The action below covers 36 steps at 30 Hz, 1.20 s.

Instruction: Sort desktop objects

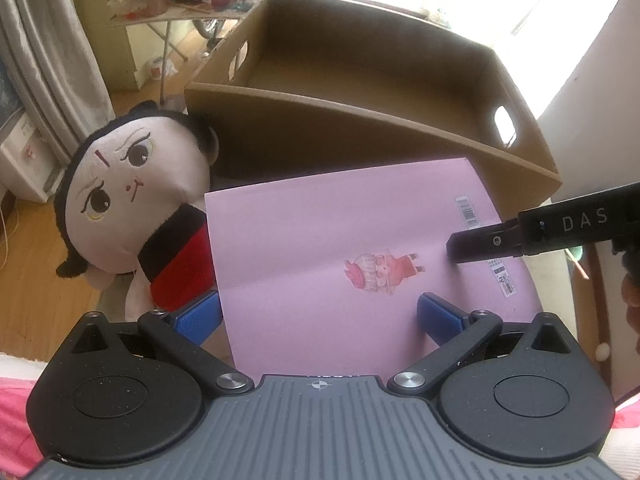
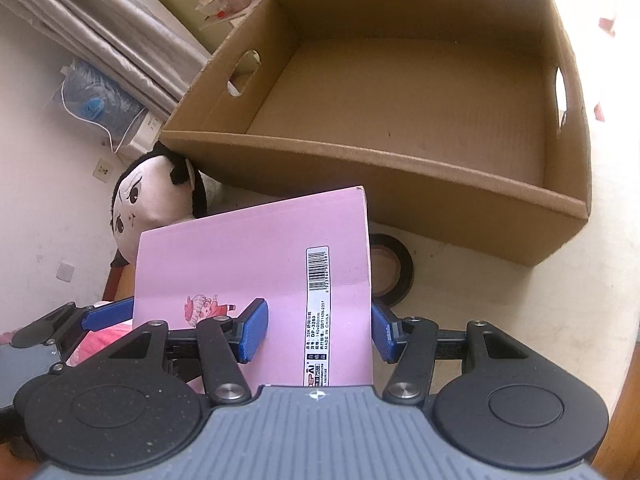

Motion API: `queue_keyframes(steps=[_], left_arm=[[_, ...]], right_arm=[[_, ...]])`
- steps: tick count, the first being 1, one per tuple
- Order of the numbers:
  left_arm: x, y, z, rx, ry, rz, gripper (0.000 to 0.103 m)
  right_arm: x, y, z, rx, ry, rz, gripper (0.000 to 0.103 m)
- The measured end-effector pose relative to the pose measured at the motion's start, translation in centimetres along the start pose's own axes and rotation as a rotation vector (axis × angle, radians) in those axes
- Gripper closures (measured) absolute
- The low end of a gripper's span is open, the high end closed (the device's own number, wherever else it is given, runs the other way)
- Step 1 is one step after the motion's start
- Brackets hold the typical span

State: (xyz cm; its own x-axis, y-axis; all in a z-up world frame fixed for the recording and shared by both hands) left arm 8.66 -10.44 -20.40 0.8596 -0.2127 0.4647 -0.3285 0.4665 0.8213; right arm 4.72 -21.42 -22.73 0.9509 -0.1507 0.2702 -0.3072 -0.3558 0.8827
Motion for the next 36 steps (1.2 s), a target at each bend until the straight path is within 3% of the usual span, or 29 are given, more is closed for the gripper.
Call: queue_keyframes(steps=[13,36], left_arm=[[0.7,-0.2,0.9,0.011,-0.073,0.036,0.000],[0.8,-0.3,-0.4,-0.013,-0.030,0.047,0.000]], right_arm=[[0.2,-0.5,0.4,-0.022,-0.014,-0.003,0.046],[0.7,-0.3,-0.6,-0.031,0.044,0.020,0.046]])
Point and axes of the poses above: each gripper's, at about its wrist camera, not at the fingertips, and y roughly against the way its jaws point, z to its right, x to its top, the point moved 10 cm from there along -y, roughly the way its jaws point, and after that the axes turned 13 degrees about -x, right-handed, at the moved point
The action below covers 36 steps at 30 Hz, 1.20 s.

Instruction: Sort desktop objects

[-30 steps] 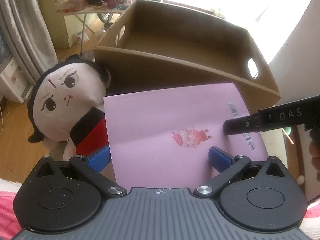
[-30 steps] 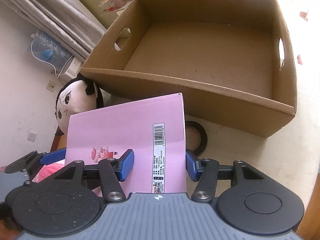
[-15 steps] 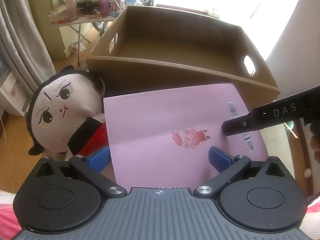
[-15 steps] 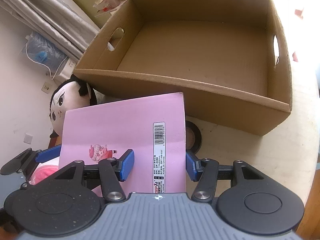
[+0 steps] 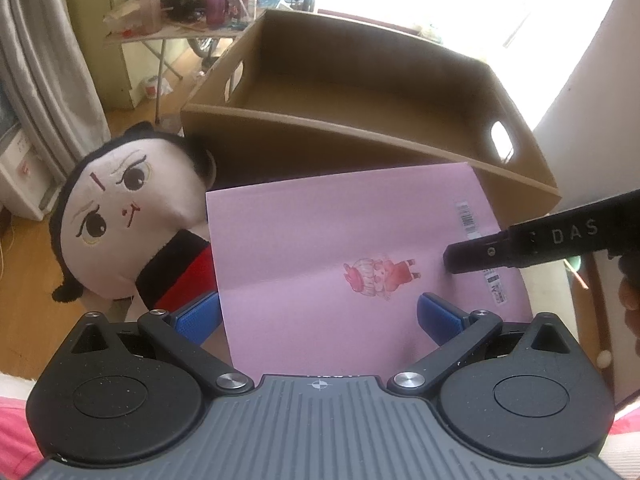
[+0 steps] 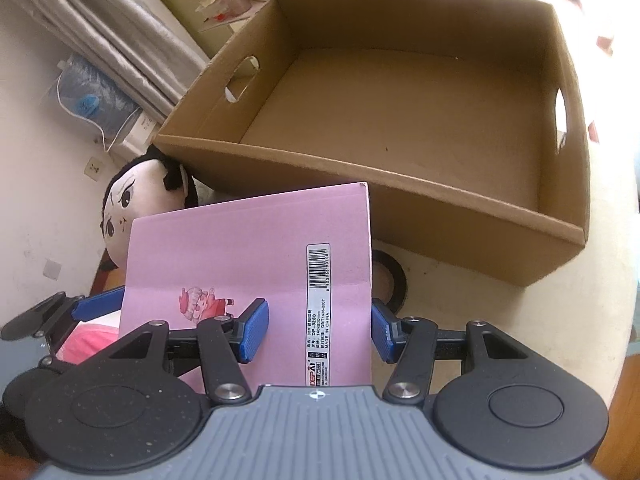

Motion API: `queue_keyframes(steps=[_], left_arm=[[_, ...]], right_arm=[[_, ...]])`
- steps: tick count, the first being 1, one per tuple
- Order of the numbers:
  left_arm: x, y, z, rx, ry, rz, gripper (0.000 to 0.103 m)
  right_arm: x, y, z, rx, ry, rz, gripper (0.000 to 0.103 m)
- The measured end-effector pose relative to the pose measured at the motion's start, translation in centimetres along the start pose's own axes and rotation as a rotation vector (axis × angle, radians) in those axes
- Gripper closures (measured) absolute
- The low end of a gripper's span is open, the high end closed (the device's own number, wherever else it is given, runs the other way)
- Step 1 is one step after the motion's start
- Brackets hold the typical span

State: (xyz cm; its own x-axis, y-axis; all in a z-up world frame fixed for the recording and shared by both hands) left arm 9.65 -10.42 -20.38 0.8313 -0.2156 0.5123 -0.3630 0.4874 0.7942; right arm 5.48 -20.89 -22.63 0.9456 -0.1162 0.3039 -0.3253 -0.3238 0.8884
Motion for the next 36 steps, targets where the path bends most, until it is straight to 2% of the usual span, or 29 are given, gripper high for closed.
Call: queue_keyframes(steps=[16,24,30,36], left_arm=[[1.4,2.2,-0.3,0.010,-0.011,-0.026,0.000],[2.4,4.1,-0.5,0.013,-0.035,-0.039,0.000],[4.7,5.2,-0.4,0.024,-0.086,-0.038,0.000],[8.0,4.5,0.6,0.003,-0.175,-0.038,0.000]], right_arm=[[1.4,2.0,-1.3,0.028,0.006,0.017,0.046],[2.4,4.0,-2.8,0.066,0.002,0.052,0.046],[3.7,5.5,-3.3,0.097,-0.029,0.097,0.046],[5.9,6.3,-1.8,0.100,-0.106,0.147,0.046]])
Point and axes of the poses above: each gripper's, at about its wrist camera, not at the fingertips, and y roughly against the way its jaws point, z to its right, x to its top, the point moved 10 cm from there along -y, roughly the way its jaws point, and after that the axes turned 13 degrees about -x, right-handed, at the moved point
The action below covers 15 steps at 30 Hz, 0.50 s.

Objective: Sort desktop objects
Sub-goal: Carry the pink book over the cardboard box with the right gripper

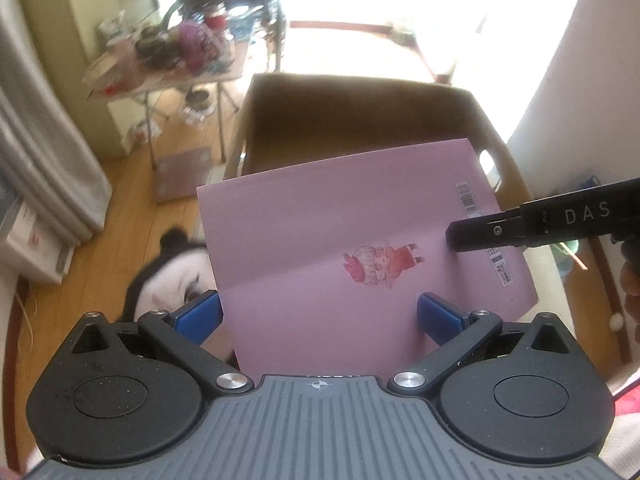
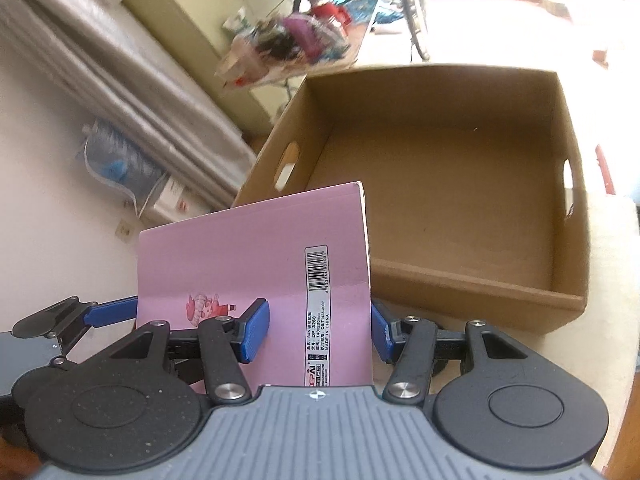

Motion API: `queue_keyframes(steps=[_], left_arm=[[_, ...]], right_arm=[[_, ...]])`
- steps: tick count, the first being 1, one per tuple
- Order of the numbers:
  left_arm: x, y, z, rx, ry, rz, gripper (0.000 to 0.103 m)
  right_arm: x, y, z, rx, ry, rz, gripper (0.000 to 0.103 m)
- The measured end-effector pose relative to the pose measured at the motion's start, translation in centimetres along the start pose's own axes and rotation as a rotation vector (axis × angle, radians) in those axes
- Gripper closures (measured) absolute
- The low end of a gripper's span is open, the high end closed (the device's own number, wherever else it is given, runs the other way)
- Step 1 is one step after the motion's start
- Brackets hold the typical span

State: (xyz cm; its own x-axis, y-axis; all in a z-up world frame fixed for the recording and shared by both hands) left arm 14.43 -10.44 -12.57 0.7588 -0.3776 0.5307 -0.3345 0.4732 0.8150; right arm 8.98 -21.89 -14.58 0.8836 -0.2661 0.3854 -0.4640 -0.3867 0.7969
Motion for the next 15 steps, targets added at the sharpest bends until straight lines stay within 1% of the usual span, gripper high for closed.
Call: queue_keyframes(steps=[2,7,10,15], left_arm=[[1.2,-0.8,0.1,-0.019,-0.024,-0.007,0.000],[3.9,-4.1,-0.4,-0.056,-0.036,-0.052,0.000],[5.0,-6.0,-0.1,-0.069,-0.057,-0.071,0.000],[6.5,-9.1,1.2,-0.117,-0.100,-0.095,0.000]], right_arm=[[1.1,0.0,0.7,0.002,-0.029,0.020,0.046],[3.1,-0.9,3.0,-0.014,-0.094,0.046,0.047],[4.1,-2.1,4.5,-0.033,-0.109,0.053,0.048],[5.7,-4.0,8.3,-0.046,-0.213,0.060,0.049]])
Point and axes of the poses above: each gripper's, at about its wrist camera, not at the fingertips, and y roughly against the way its jaws point, z to its right, x to its top, the point moved 10 cm from there along -y, roughly the way its jaws point, and after that the axes turned 13 degrees about -x, right-handed, at the moved point
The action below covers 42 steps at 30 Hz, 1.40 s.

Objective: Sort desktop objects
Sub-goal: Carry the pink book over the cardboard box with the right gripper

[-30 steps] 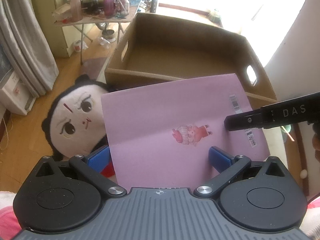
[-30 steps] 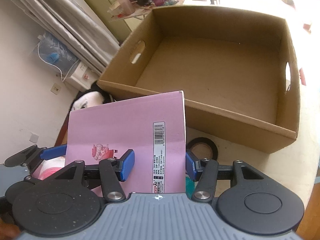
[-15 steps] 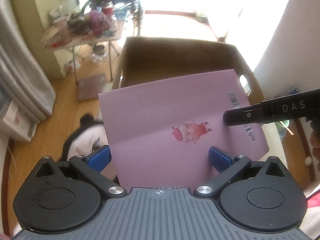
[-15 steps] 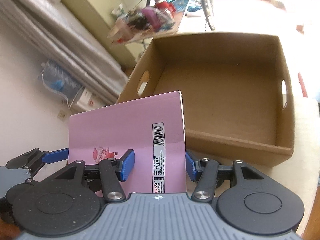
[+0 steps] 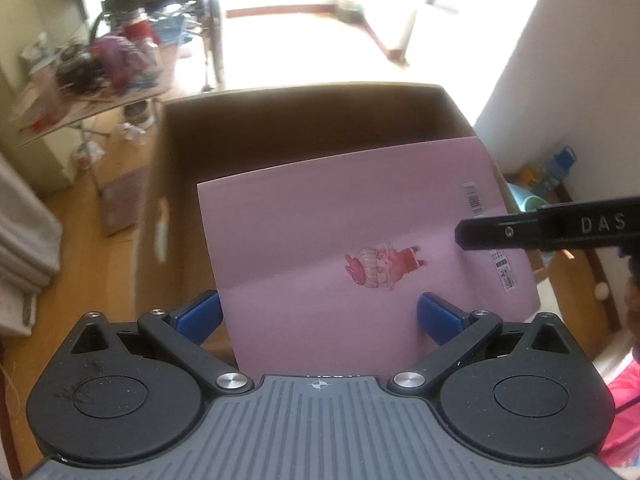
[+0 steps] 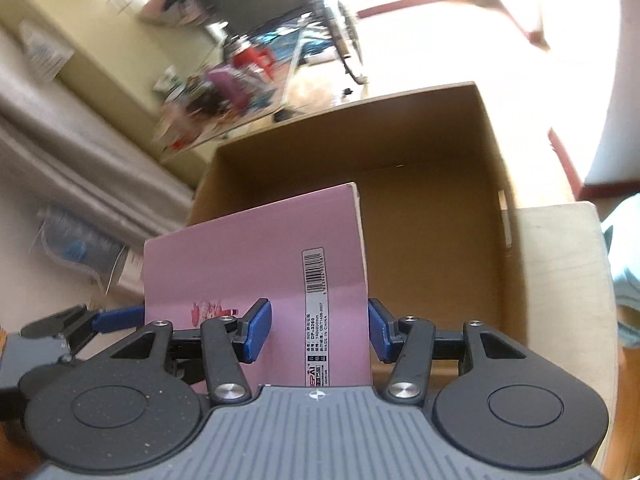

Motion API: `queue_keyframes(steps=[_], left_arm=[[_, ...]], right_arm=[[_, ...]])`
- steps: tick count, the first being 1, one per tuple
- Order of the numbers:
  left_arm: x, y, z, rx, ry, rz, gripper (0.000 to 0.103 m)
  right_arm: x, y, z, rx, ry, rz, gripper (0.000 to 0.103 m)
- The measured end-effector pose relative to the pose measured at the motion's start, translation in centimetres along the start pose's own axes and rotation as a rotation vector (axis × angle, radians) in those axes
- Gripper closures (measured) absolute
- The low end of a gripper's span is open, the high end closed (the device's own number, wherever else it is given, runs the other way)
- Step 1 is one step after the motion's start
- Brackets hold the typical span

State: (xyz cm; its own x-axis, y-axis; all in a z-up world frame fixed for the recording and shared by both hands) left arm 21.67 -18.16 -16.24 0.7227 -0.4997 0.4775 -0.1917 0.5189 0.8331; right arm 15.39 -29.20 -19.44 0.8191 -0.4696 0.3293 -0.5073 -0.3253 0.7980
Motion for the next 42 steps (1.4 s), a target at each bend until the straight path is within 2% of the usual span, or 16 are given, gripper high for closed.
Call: queue_keyframes(steps=[6,12,19,31,38,42], left_arm=[[1.4,-3.4,0.2,-0.022,-0.008,-0.055,0.000],[2.0,-5.4,0.0,-0.027,-0.003,-0.104,0.000],[2.3,-7.5,-0.2,-0.046,-0.006,-0.142,0.000],[3.0,-10.4,-1.0,-0.145,0.044,-0.136,0.000],[2.3,-11.8,-1.5,-0.190,0.080,-0.165,0.000],[2.0,-12.1,-1.1,-0.243,0.096,-0.175,0.000]], right_arm=[[1.3,-2.9,3.2,-0.013,-0.076,-0.017,0.051],[1.9,-4.4,4.6,0.003,-0.128,-0.015,0.052],[2.2,-5.5,4.5,-0.066,-0.052,0.013,0.052],[3.3,-6.6,4.5,-0.195,0.041,0.025,0.053],[3.1,-7.5,4.2,-0.301,0.103,0.008,0.053],[3.1,-6.8,4.1,-0.352,0.121,0.029,0.053]])
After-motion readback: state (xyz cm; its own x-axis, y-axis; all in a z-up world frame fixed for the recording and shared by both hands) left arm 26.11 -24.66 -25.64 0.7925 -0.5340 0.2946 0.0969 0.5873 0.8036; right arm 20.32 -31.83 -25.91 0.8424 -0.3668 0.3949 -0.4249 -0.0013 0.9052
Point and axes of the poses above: each gripper's, at about its wrist camera, not at the fingertips, and y roughly against the way its jaws point, z to its right, x to its top, the point moved 10 cm from there along -y, roughly the way its jaws point, and after that the axes turned 13 degrees about -x, right-handed, at the moved point
